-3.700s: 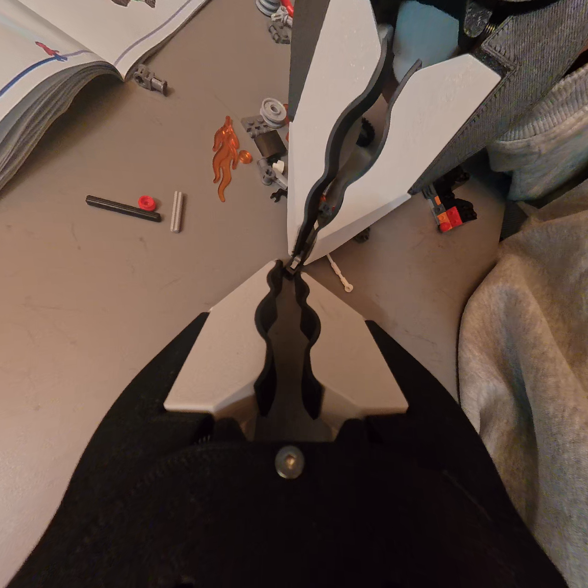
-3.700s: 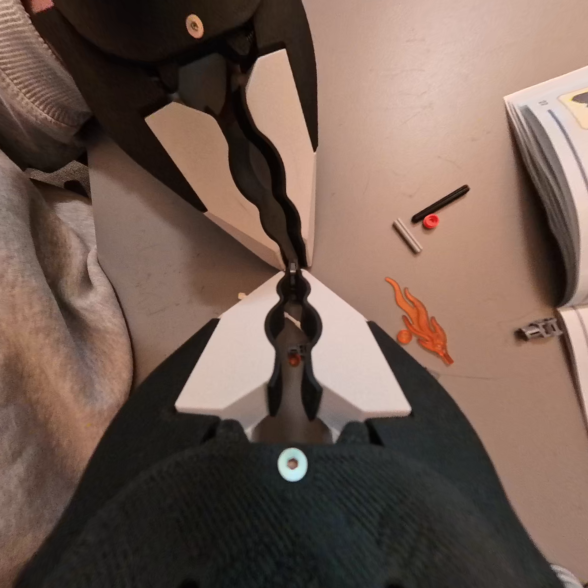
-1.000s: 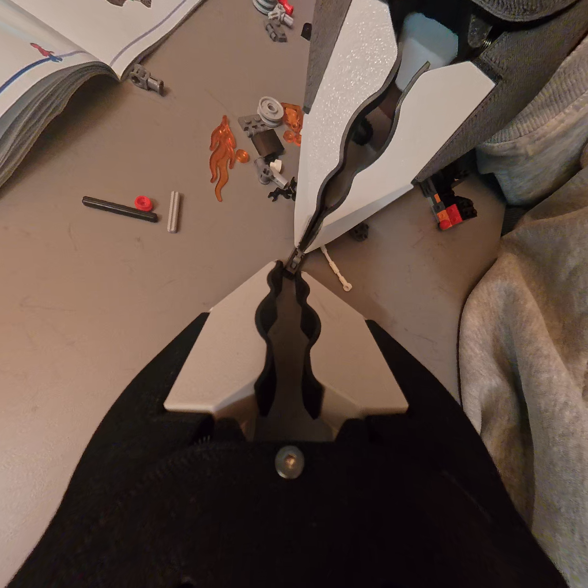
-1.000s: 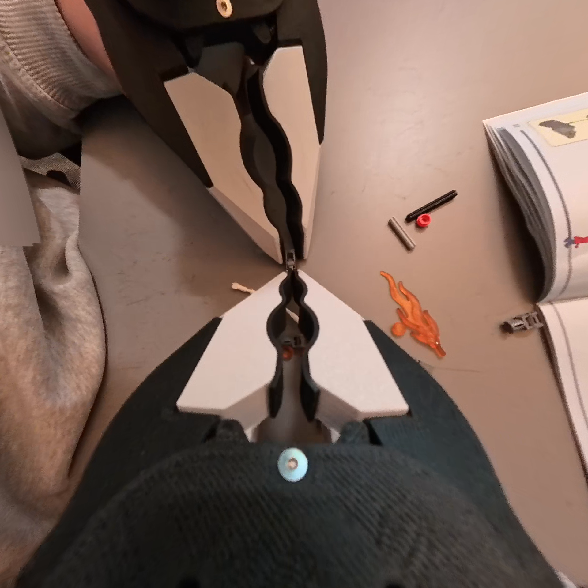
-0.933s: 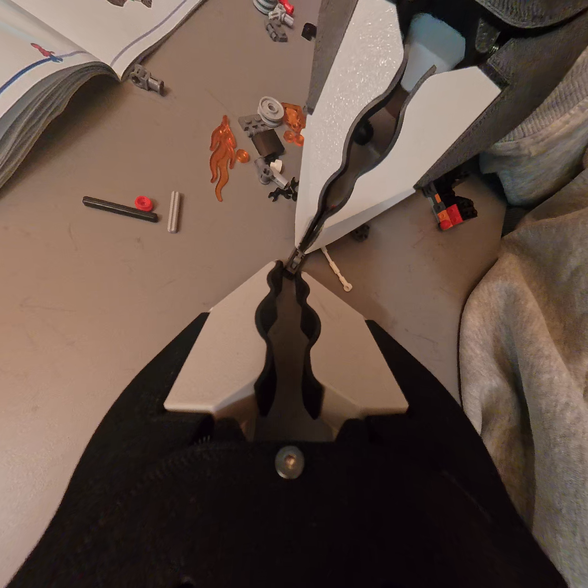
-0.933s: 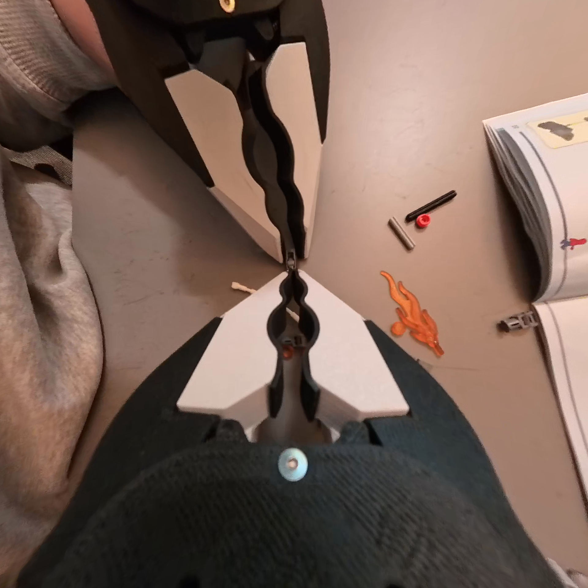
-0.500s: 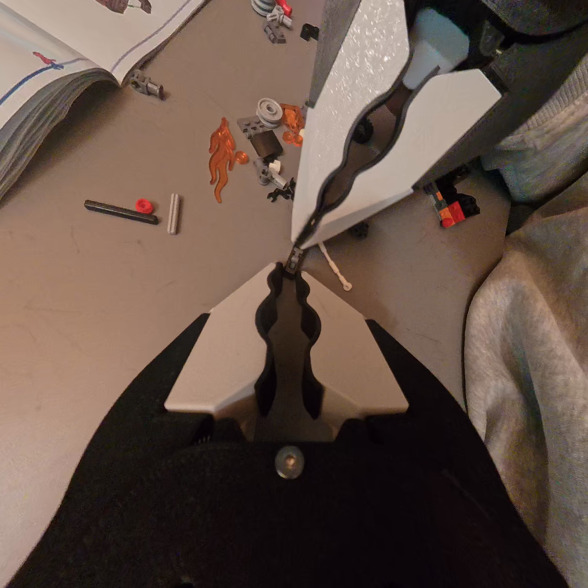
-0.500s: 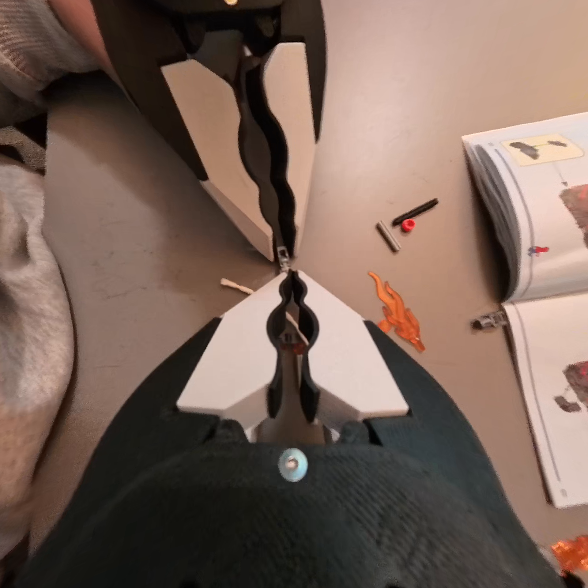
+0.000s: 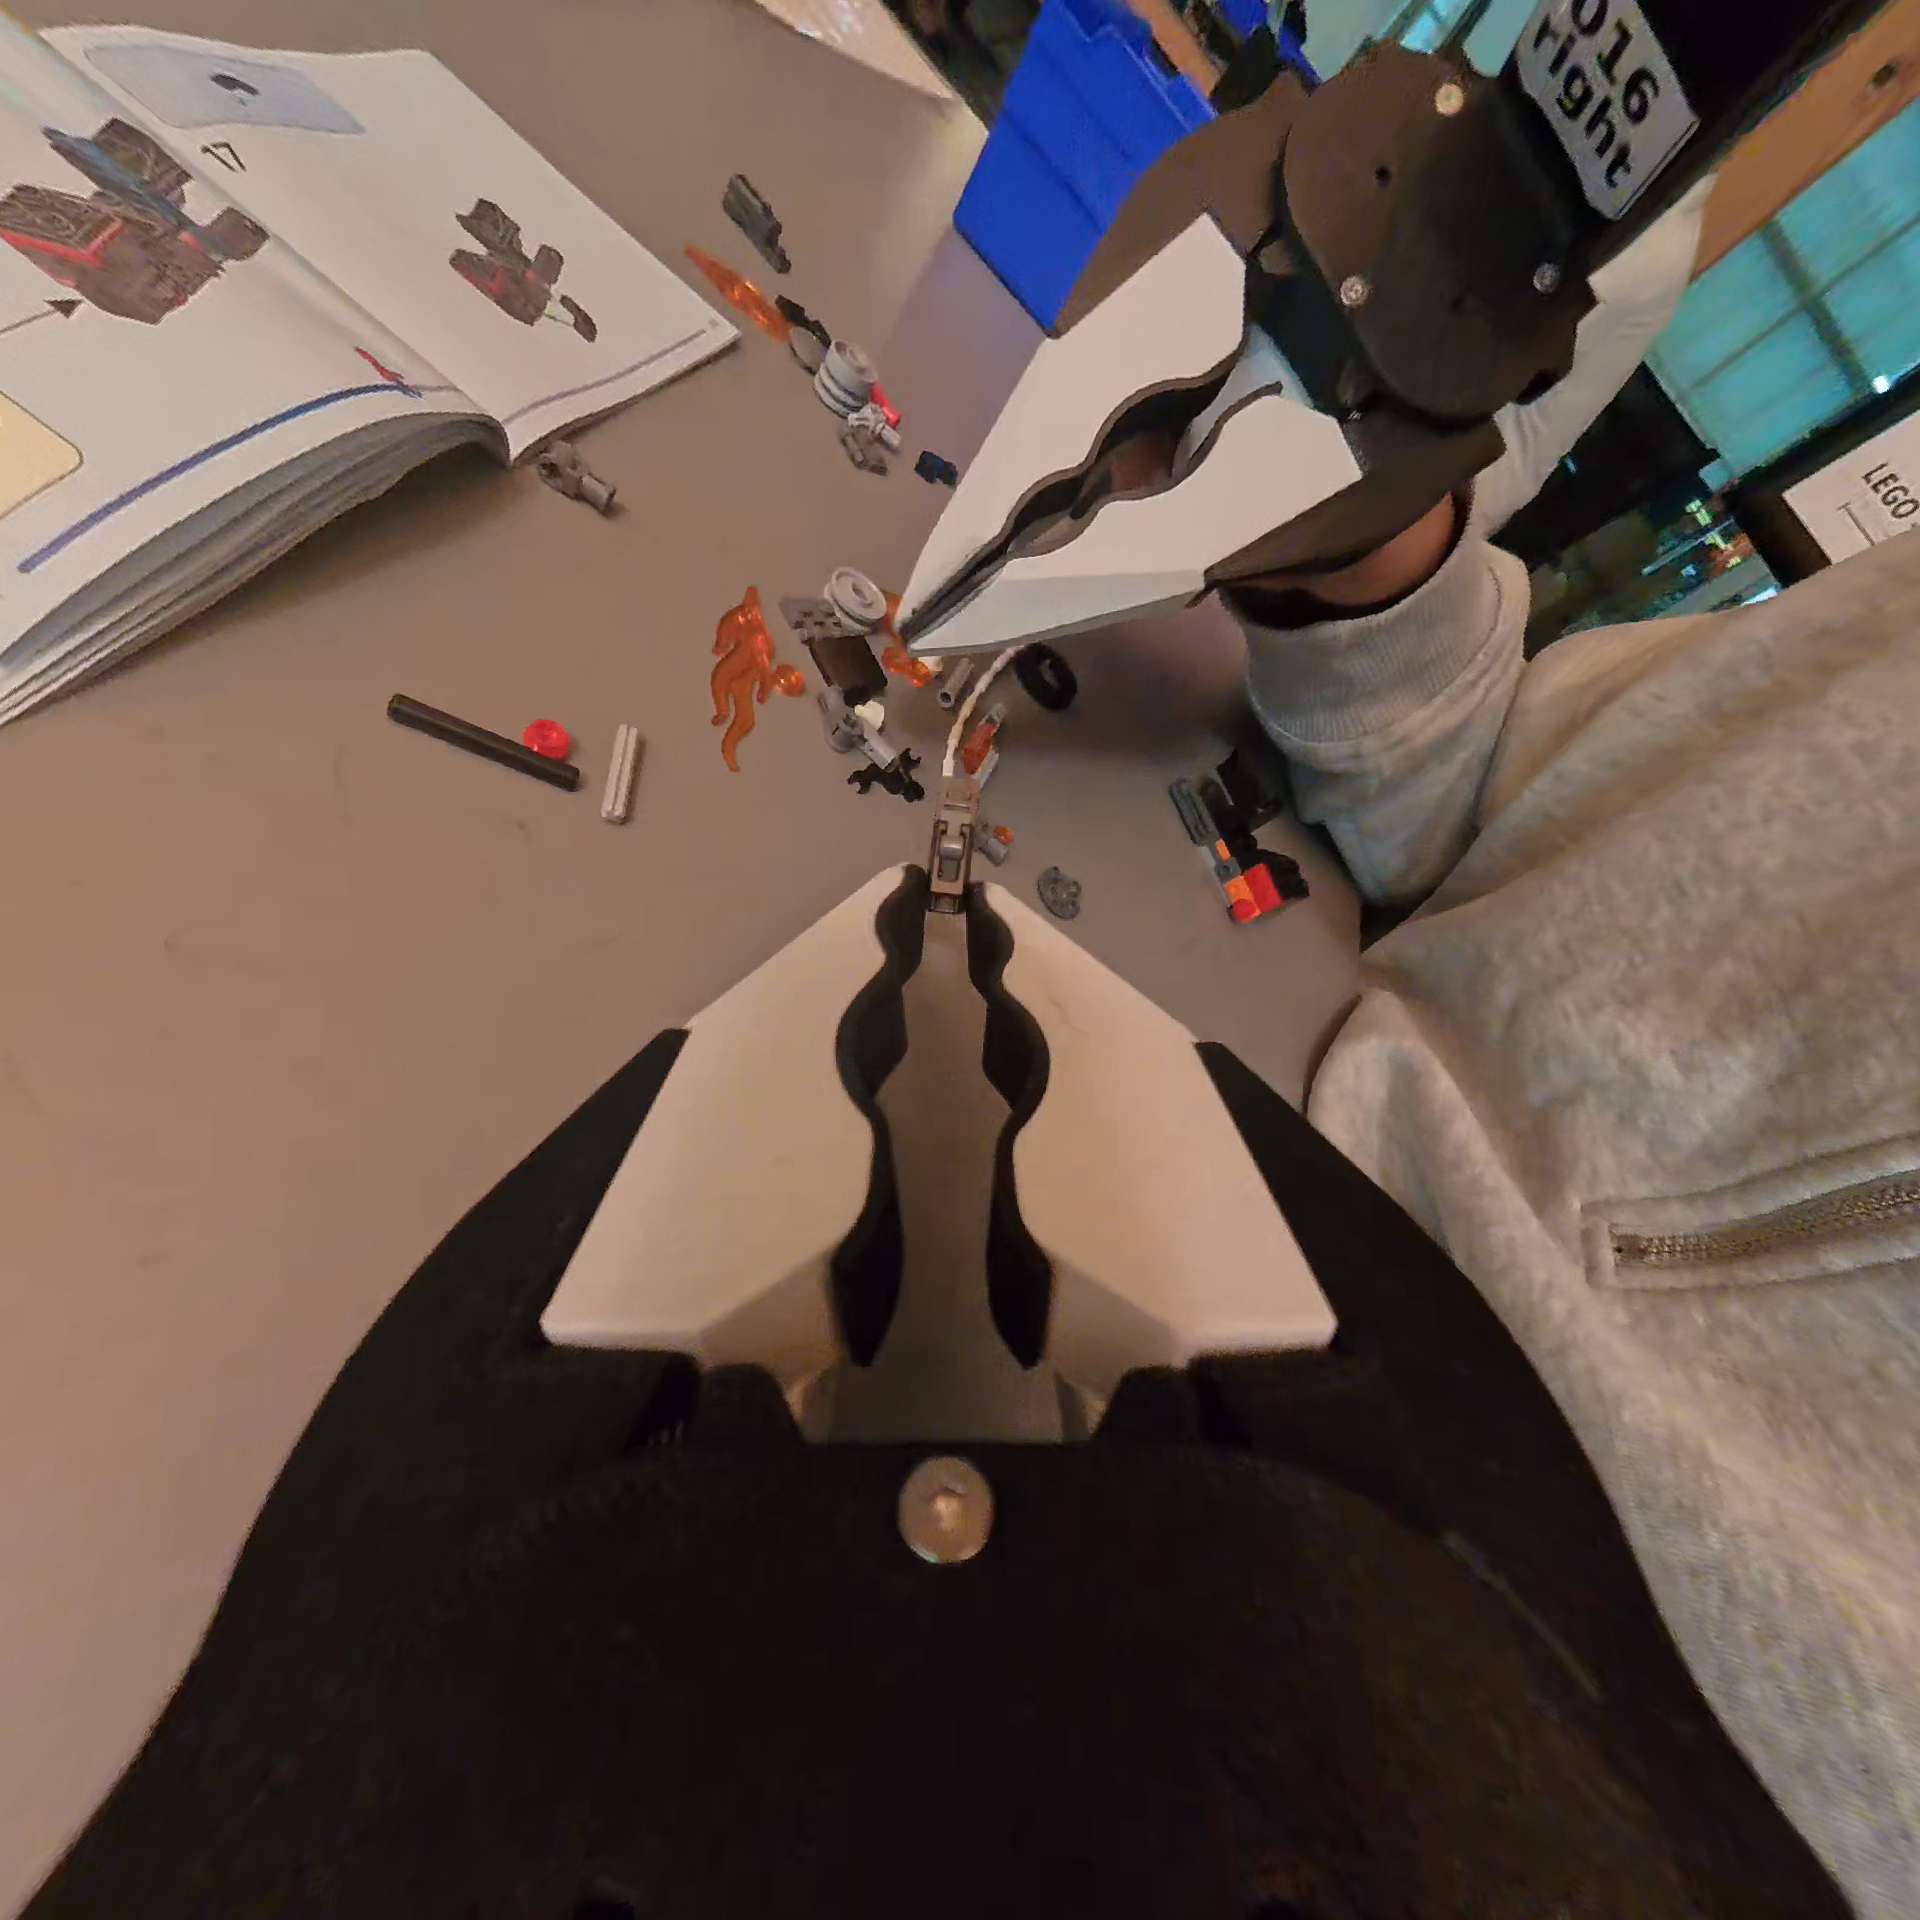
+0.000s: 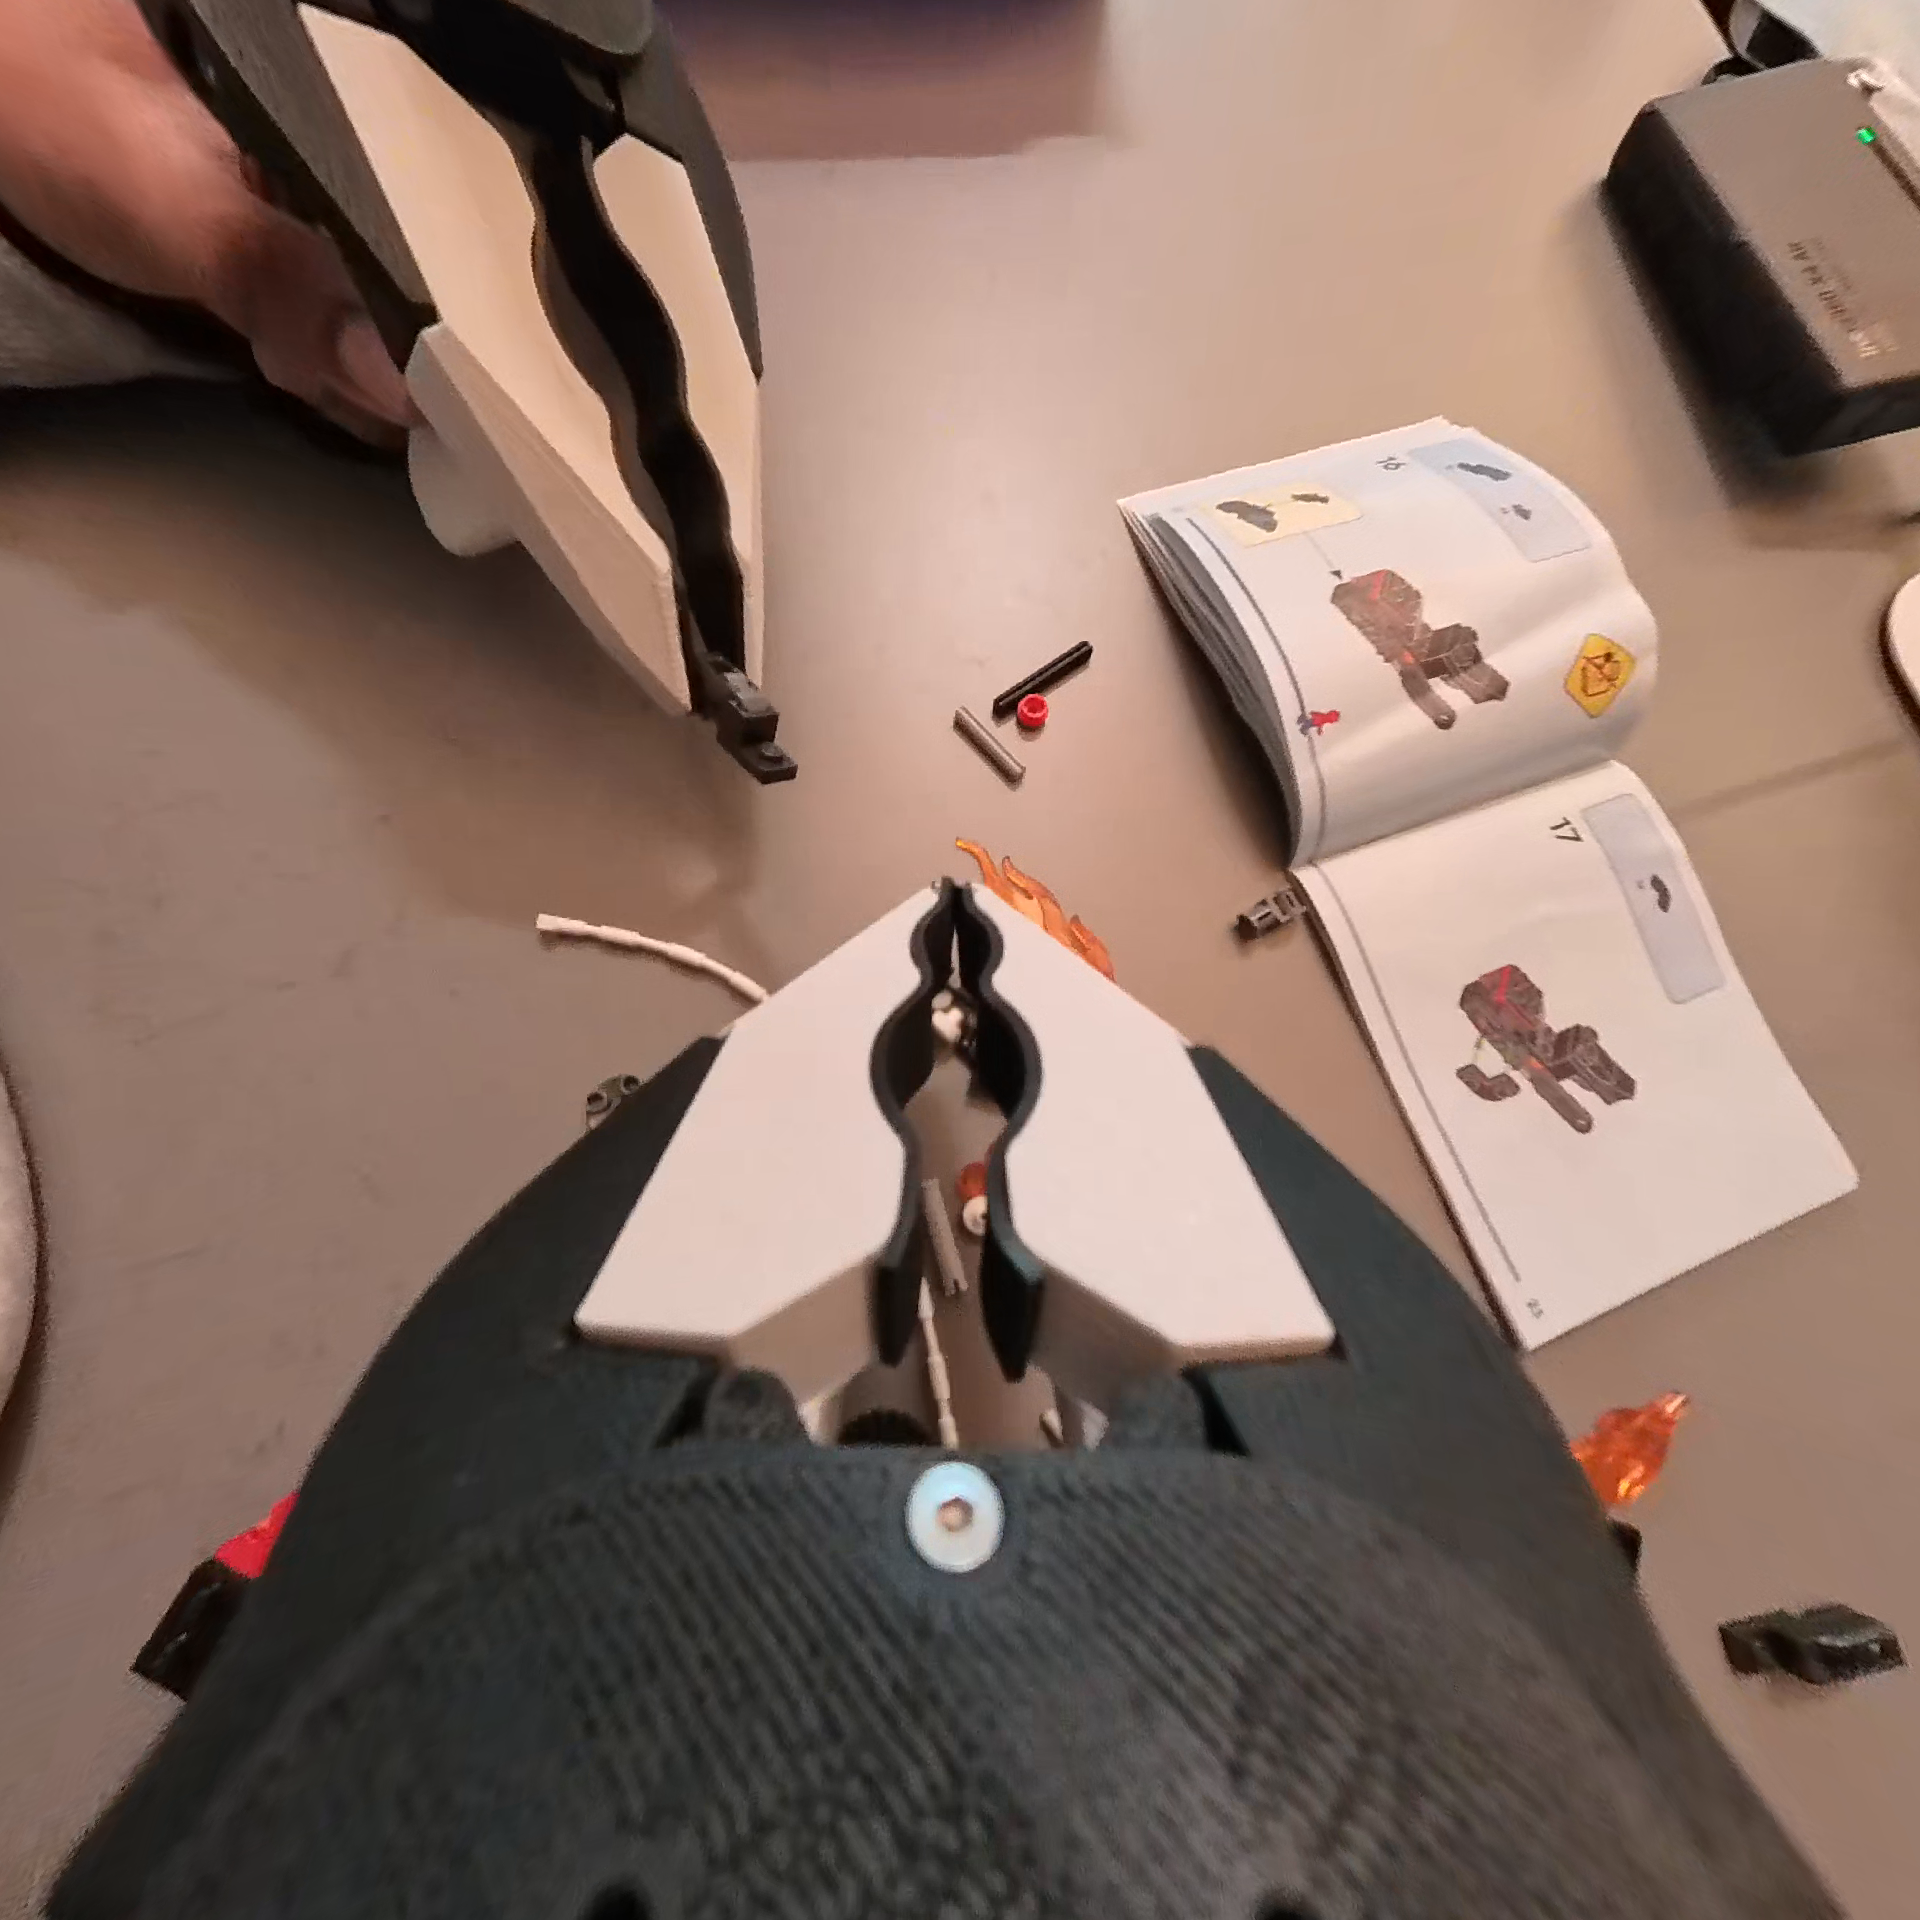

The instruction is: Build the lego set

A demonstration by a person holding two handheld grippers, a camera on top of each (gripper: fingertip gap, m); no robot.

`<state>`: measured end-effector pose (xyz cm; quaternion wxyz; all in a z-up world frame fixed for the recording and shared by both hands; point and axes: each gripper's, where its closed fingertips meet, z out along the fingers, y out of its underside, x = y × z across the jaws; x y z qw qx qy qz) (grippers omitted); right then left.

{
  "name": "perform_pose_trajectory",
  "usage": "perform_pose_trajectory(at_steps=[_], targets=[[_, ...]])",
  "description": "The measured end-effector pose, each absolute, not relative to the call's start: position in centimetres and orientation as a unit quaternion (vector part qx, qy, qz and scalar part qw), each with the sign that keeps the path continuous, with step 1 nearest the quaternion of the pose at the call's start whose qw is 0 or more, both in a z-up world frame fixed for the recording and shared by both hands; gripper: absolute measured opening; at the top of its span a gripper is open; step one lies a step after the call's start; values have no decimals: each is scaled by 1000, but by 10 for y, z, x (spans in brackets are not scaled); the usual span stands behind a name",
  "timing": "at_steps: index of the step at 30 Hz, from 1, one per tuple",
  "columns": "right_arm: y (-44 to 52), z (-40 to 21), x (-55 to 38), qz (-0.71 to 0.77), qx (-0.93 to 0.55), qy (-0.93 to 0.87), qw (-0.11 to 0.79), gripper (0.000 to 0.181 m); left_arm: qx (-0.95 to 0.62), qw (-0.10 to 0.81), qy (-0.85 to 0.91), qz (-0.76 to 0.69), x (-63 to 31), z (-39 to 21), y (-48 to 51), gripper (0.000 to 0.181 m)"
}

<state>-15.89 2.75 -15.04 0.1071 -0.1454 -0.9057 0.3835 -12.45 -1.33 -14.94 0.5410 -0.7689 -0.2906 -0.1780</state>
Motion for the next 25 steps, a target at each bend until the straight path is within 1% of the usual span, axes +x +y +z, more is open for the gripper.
perform_pose_trajectory(at_steps=[8,12,17,20,25], targets=[[32,-150,-157,387,-145,-902,121,0,-767,548,-297,-152,-130,-148,-15,5],[34,-156,-155,382,-144,-904,131,0,-802,513,-287,-109,-128,-158,-11,5],[35,-144,-158,399,-128,-890,182,0,-840,465,-271,-65,-126,-172,-7,5],[32,-140,-156,414,-127,-883,180,0,-854,446,-266,-46,-125,-178,-6,5],[30,-151,-152,396,-118,-894,175,0,-872,414,-261,-28,-124,-187,-5,5]])
